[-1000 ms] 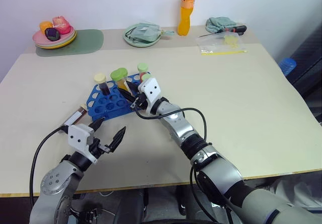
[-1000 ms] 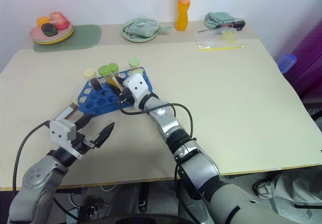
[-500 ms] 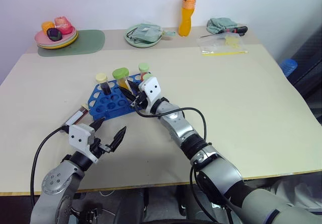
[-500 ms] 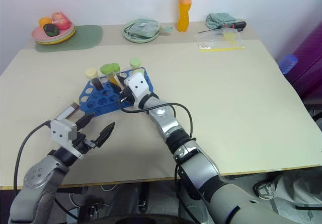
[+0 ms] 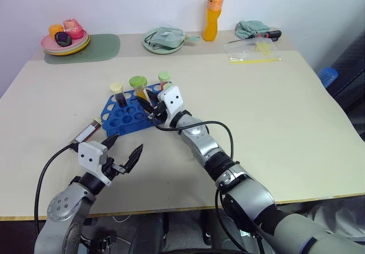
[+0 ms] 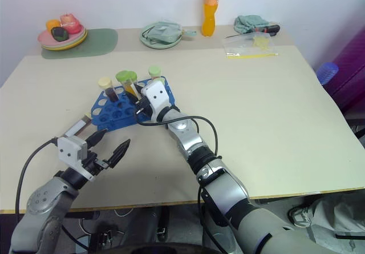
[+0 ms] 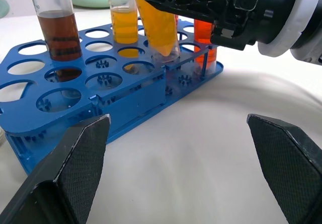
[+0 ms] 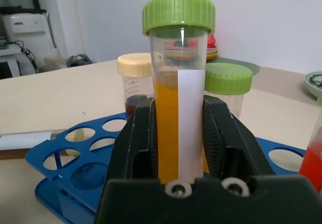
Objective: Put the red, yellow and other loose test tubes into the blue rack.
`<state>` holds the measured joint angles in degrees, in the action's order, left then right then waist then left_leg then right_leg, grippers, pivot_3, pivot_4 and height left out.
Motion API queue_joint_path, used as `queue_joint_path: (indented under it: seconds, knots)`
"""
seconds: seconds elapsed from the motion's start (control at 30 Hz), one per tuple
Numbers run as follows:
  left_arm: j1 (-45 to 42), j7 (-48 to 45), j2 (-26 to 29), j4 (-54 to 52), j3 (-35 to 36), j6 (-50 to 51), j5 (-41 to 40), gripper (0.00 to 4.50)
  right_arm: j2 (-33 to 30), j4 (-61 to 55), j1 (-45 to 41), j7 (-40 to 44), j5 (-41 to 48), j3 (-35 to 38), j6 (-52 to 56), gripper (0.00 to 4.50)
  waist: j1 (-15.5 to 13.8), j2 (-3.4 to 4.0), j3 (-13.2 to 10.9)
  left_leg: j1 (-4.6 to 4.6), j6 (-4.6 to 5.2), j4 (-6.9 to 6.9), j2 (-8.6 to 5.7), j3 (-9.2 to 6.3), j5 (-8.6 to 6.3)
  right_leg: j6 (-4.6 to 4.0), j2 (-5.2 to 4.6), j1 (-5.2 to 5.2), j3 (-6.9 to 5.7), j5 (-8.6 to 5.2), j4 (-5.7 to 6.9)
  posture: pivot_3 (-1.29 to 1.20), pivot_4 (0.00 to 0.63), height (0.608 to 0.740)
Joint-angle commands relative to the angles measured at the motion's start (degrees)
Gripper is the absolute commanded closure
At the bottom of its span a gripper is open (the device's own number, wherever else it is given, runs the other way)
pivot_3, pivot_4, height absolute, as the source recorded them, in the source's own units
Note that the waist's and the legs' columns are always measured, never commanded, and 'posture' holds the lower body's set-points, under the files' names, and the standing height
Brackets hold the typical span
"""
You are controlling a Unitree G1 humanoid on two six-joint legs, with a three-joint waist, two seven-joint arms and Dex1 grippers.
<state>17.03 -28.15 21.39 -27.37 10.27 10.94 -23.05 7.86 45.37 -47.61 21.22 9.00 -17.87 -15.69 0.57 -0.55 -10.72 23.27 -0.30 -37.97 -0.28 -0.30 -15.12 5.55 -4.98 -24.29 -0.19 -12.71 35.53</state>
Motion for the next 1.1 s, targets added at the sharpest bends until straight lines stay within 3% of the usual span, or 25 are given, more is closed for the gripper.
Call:
queue_joint_path:
  seconds: [0.03, 0.5, 0.57, 0.73, 0.83, 1.03, 1.1]
  knots:
    - [-0.5, 0.4, 0.3, -2.7, 0.1, 0.1, -0.1, 0.00, 9.7, 1.5, -0.5, -1.4, -1.2, 0.0, -0.4, 3.73, 0.1, 0.00, 0.0, 0.00, 0.00, 0.00, 0.00, 0.00, 0.00, 0.00, 0.00, 0.00, 0.00, 0.00, 0.00, 0.00, 0.150, 0.740]
    - [-0.5, -0.6, 0.2, -1.2, 0.7, -0.7, -0.1, 0.00, 6.8, 1.5, 1.9, 1.9, -2.3, -1.4, 2.2, 3.73, 0.7, 0.04, 0.0, 0.01, 0.00, 0.06, 0.07, 0.03, 0.00, 0.00, 0.09, -0.07, 0.01, 0.00, 0.00, 0.00, 0.150, 0.740]
    - [-0.4, -0.8, 0.1, -0.7, 0.7, -1.1, 0.0, 0.00, 6.4, 0.5, 2.5, 5.3, -1.0, -1.6, 3.6, 3.73, 0.7, 0.04, 0.0, 0.01, 0.00, 0.06, 0.07, 0.03, 0.00, 0.00, 0.09, -0.08, 0.01, 0.00, 0.00, 0.00, 0.150, 0.740]
    - [-0.3, 0.8, -0.4, -1.2, 0.9, -0.7, 0.4, 0.00, 5.8, -4.5, 3.3, 7.8, -0.7, -1.5, 1.0, 1.27, 0.7, 0.06, 0.0, 0.07, 0.00, 0.12, 0.07, 0.04, 0.00, 0.00, 0.09, -0.16, 0.01, 0.00, -0.01, 0.00, 0.150, 0.740]
    - [-0.1, 2.4, 0.8, -2.4, 3.0, 1.3, 0.1, 0.00, 4.4, -9.1, 3.2, 6.6, -3.0, -2.5, -0.5, 0.02, 0.7, 0.06, 0.0, 0.15, 0.00, 0.16, 0.07, 0.04, 0.00, 0.01, 0.08, -0.27, 0.02, 0.01, -0.01, 0.00, 0.150, 0.740]
    - [-2.1, 3.5, 9.2, -7.1, 12.9, 14.3, -8.7, 0.00, -2.5, -27.2, 6.3, 12.7, -2.8, -4.3, 10.4, 0.02, 0.5, 0.03, 0.0, 0.15, 0.00, 0.20, 0.12, -0.03, 0.00, 0.01, 0.16, -0.27, 0.00, 0.01, 0.00, 0.00, 0.150, 0.740]
    - [-3.4, 3.8, 14.9, -8.2, 18.8, 23.1, -14.9, 0.00, -6.0, -34.7, 7.9, 15.2, -1.9, -4.4, 16.1, 0.02, 0.4, 0.01, 0.0, 0.14, 0.00, 0.19, 0.10, -0.03, 0.00, 0.01, 0.14, -0.25, 0.00, 0.00, -0.01, 0.00, 0.150, 0.740]
